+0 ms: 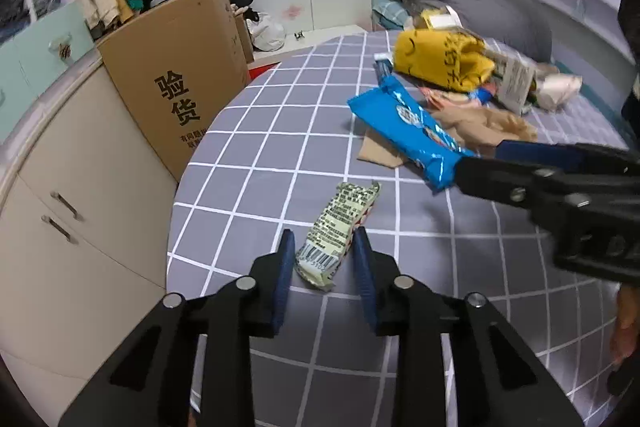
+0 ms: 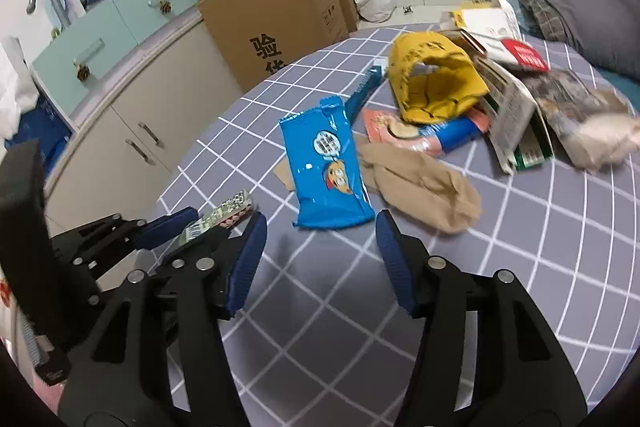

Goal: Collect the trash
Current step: 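Grasp the green wrapper with the left tool while the right tool grasps the blue wrapper, then carry both wrappers over the wastebasket and open the tools to drop them, then grasp the tan stocking cloth with the left tool while the right tool grasps a small item, then carry both items over the wastebasket and open both tools to drop them, then grasp the yellow printed bag with the left tool while the right tool grasps the teal tube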

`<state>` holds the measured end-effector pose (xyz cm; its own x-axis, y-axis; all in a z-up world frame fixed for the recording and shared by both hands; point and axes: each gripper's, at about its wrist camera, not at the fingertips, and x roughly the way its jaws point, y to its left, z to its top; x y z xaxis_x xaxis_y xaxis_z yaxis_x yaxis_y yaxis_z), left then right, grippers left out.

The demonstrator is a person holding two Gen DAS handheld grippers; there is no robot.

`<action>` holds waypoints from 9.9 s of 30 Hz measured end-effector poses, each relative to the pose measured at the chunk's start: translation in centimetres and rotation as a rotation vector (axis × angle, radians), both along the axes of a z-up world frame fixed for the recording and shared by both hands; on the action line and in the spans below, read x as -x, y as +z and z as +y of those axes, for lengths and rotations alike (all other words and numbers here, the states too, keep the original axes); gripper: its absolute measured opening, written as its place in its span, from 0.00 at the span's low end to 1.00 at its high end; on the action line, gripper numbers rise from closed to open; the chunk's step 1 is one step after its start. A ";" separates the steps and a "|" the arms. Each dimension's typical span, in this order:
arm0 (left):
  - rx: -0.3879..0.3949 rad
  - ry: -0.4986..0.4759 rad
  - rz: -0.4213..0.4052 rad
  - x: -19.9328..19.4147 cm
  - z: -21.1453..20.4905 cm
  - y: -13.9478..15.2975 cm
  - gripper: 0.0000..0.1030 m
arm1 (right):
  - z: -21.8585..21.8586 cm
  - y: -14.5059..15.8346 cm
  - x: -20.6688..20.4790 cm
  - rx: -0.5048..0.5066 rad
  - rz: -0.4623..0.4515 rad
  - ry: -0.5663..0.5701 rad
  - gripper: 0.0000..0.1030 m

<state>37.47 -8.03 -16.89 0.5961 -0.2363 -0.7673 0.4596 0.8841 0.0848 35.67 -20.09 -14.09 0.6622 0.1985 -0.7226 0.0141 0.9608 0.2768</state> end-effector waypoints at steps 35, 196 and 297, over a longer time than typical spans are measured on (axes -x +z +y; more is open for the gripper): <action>0.327 0.406 -0.012 2.6 14.8 4.9 0.24 | 8.2 6.3 1.0 0.047 -0.156 0.147 0.18; 0.371 0.332 0.001 0.1 0.4 4.2 0.02 | -13.3 2.5 3.5 -0.253 -0.282 -0.289 0.03; 0.335 0.705 0.119 5.5 26.5 0.5 0.71 | 18.1 0.8 1.5 -0.114 -0.063 0.221 0.51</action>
<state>32.01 18.48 -16.43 0.6097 -0.0627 -0.7901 -0.2294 0.9402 -0.2517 34.19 -2.03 -13.30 0.6366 0.4213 -0.6459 -0.2138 0.9012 0.3771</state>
